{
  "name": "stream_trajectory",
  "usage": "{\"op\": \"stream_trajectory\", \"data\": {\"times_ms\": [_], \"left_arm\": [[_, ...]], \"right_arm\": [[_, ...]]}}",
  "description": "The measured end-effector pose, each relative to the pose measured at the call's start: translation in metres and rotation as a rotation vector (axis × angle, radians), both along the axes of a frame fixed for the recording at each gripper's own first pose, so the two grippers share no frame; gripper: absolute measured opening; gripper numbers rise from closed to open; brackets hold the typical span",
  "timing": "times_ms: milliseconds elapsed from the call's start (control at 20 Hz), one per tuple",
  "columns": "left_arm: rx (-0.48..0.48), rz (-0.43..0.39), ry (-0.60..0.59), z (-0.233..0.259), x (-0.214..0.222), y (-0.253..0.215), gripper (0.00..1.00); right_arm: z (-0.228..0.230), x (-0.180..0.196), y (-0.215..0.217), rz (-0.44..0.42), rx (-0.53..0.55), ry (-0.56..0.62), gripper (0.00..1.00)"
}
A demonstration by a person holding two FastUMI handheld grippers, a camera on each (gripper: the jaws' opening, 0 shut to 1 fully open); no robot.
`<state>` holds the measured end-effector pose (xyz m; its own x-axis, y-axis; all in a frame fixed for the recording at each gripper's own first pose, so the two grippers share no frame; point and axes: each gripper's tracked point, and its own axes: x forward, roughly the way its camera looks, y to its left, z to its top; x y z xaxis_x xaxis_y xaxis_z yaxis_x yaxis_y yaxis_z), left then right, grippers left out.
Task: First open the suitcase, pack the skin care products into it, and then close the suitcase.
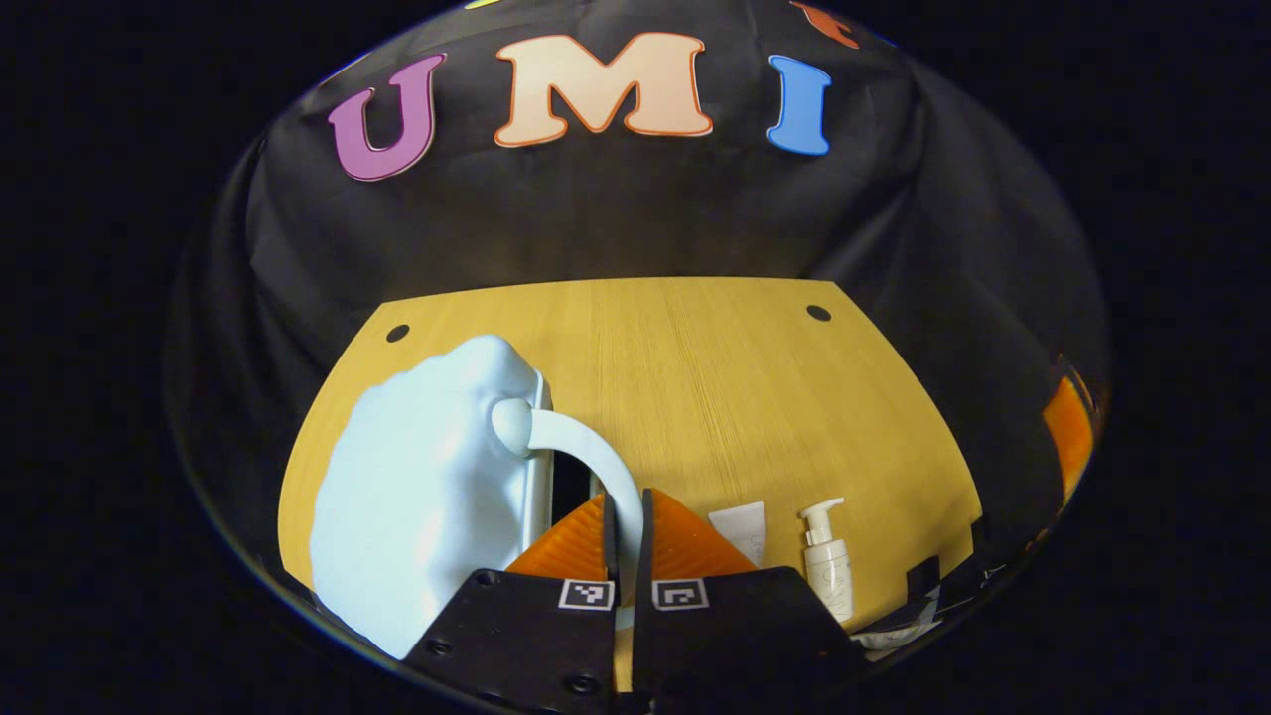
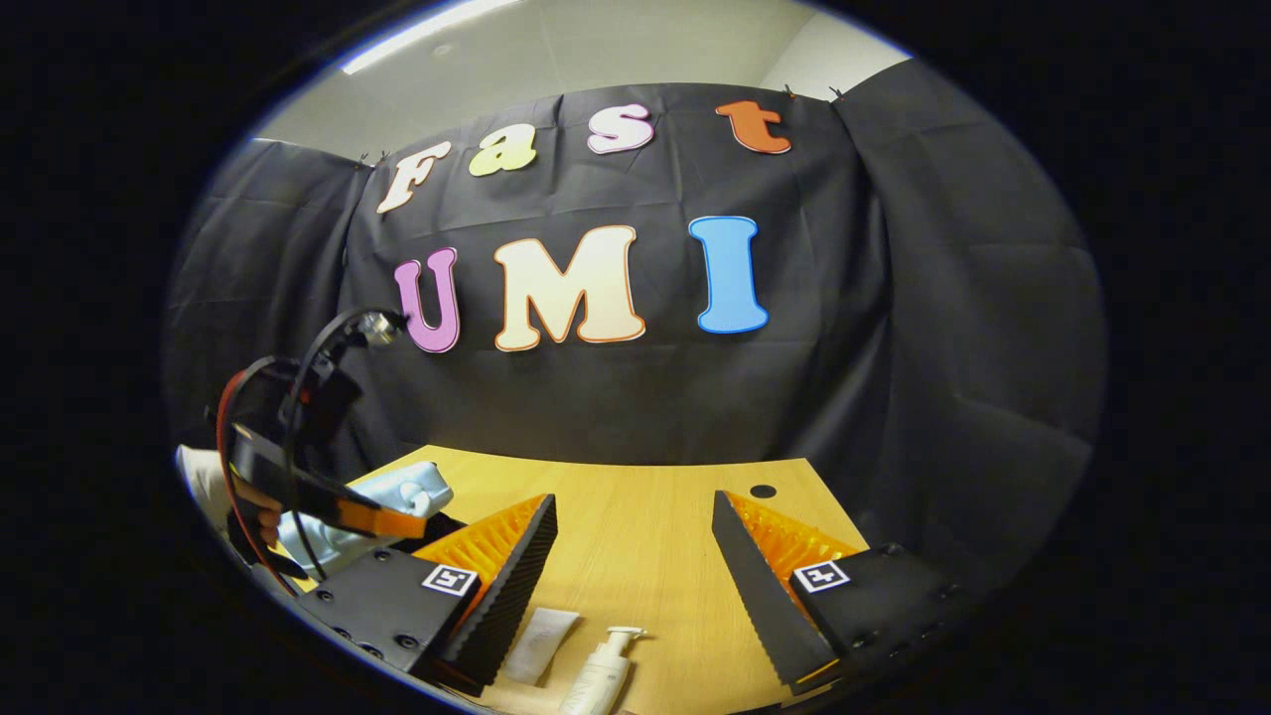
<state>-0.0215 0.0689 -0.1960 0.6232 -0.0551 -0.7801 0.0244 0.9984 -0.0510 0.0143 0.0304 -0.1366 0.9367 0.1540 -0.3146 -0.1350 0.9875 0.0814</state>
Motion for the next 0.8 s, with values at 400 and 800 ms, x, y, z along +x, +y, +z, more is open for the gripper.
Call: {"op": "stream_trajectory", "data": {"times_ms": [400,800], "left_arm": [[0.242,0.047,-0.207,0.100,0.023,0.147,0.00],[0.420,0.200,-0.249,0.135,0.020,0.319,0.00]], "right_arm": [[-0.003,0.017,0.047,0.040,0.032,0.003,0.99],[-0.004,0.021,0.078,0.022,0.001,-0.005,0.99]]}}
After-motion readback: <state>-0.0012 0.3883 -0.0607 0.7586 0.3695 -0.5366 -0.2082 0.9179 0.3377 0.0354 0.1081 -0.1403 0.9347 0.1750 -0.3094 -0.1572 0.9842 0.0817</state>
